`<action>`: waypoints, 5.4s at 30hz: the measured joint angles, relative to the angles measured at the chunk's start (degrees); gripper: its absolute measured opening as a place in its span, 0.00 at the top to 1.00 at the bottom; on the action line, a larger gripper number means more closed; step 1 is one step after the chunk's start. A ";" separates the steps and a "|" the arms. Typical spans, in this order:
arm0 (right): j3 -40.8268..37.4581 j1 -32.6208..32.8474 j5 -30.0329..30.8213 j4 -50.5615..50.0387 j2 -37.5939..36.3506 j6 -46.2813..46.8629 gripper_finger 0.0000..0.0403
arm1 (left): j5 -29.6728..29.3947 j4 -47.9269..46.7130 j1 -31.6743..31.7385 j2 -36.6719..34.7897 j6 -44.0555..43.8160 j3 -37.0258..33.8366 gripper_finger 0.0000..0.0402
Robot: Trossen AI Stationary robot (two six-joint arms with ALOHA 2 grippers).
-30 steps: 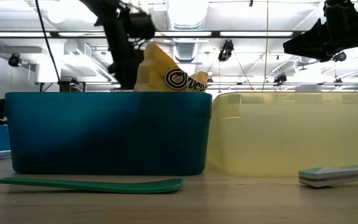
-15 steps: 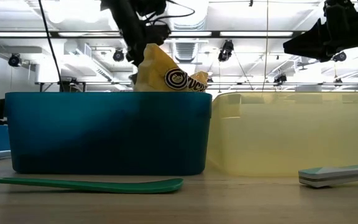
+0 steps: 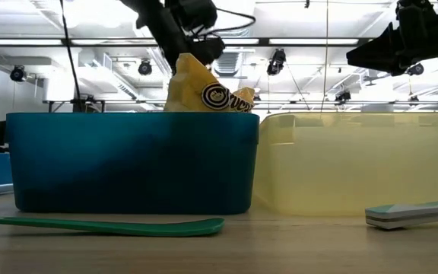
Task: Pick & Place Food Item
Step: Put the green spice bottle into the black bin, then put the white spice bottle into the black bin
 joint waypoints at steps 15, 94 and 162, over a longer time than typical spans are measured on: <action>0.00 0.00 0.02 0.00 0.02 0.00 0.51 | 4.67 1.03 0.04 9.49 -0.03 -0.04 0.50; 0.01 0.00 0.04 0.02 0.02 0.02 0.51 | -2.10 -7.01 -0.37 -3.09 -8.32 -0.07 0.23; 0.01 0.00 0.04 0.00 0.02 0.02 0.51 | 18.39 -34.70 -64.55 -9.15 -153.73 -0.07 0.23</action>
